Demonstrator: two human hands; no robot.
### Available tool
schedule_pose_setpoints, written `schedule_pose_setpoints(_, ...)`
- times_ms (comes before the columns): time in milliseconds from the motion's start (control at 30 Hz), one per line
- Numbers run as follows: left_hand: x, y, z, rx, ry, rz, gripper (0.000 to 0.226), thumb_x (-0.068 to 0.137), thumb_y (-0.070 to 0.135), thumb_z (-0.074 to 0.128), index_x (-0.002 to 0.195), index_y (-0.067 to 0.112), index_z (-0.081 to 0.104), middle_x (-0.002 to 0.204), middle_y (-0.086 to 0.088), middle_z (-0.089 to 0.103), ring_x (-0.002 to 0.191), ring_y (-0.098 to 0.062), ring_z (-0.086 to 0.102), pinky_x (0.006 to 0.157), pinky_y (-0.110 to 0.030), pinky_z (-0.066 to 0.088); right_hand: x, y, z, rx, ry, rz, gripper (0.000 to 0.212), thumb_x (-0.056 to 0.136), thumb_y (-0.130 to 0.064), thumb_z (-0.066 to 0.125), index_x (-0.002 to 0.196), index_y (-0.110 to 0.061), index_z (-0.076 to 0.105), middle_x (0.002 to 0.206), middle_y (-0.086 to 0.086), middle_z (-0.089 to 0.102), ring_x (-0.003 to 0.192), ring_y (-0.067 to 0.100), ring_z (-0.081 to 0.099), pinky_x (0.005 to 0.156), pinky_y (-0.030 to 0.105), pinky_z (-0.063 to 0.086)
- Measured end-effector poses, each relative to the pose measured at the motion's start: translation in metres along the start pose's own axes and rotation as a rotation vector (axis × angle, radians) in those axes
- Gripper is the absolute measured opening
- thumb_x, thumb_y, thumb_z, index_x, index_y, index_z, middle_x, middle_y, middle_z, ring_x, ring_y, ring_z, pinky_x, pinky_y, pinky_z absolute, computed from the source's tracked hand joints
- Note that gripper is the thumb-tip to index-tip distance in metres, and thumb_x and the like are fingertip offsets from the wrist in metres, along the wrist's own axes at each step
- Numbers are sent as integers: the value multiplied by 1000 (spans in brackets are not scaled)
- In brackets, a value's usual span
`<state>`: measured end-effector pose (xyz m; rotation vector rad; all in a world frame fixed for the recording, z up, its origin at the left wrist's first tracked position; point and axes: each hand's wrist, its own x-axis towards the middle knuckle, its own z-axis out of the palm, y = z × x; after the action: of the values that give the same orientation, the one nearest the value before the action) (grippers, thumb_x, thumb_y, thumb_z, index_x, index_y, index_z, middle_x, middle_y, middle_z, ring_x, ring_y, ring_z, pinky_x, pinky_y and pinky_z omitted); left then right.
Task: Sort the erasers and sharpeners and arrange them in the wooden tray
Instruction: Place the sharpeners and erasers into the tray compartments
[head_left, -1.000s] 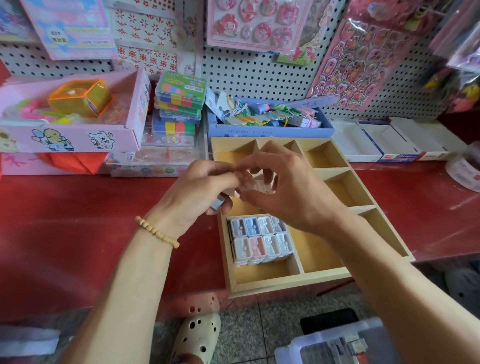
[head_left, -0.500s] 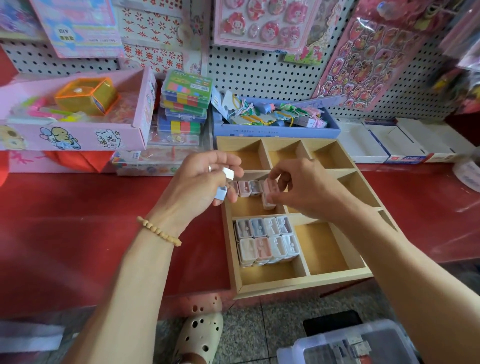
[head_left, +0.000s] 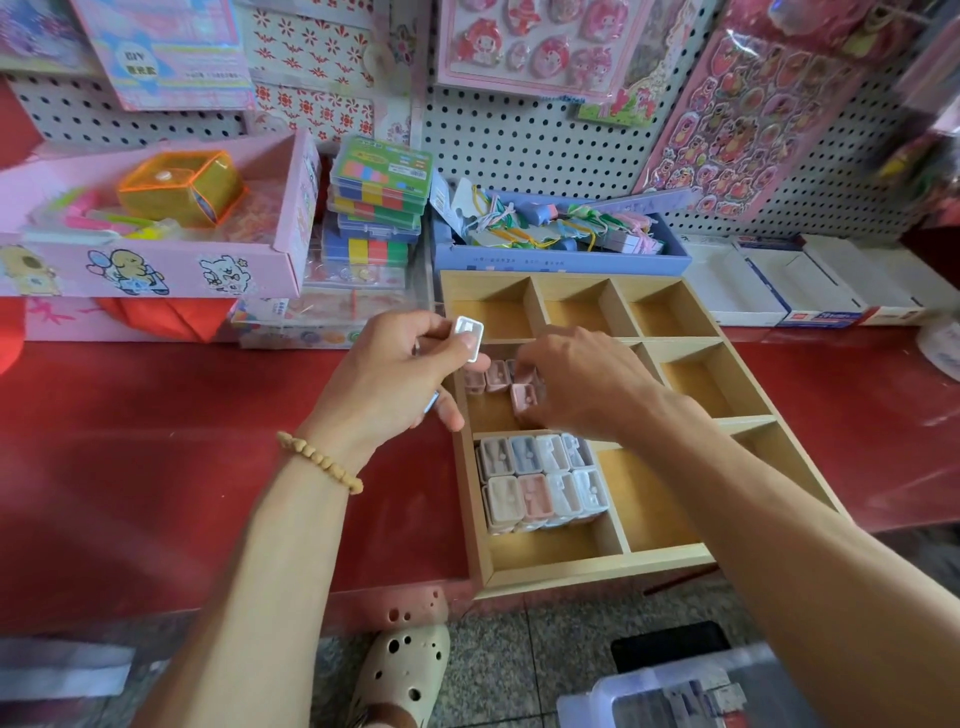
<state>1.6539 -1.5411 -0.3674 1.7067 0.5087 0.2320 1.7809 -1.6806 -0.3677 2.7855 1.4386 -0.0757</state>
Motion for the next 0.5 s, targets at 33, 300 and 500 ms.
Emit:
schedule_pose_setpoints(33, 0, -1, 0, 9, 2, -8, 16, 97, 29, 59, 96, 15, 66, 91, 9, 76, 46, -18, 61, 39, -20, 29, 0, 0, 0, 2, 3, -4, 31, 84, -30, 72, 115, -28, 67, 115, -3, 65, 101, 24, 64, 75, 30, 42)
schedule_pose_setpoints(300, 4, -1, 3, -128, 38, -30, 15, 90, 28, 69, 89, 14, 75, 78, -1, 64, 49, -9, 49, 40, -17, 26, -14, 1, -22, 499, 176, -23, 47, 75, -30, 84, 116, -18, 65, 88, -8, 63, 72, 8, 57, 67, 21, 44)
schedule_pose_setpoints(500, 1, 3, 11, -116, 57, -13, 17, 81, 34, 77, 74, 20, 70, 60, 3, 62, 50, -12, 48, 46, -21, 28, -22, -26, -19, 517, 400, -135, 30, 76, -19, 81, 102, -14, 67, 81, -5, 64, 65, 11, 56, 66, 36, 52)
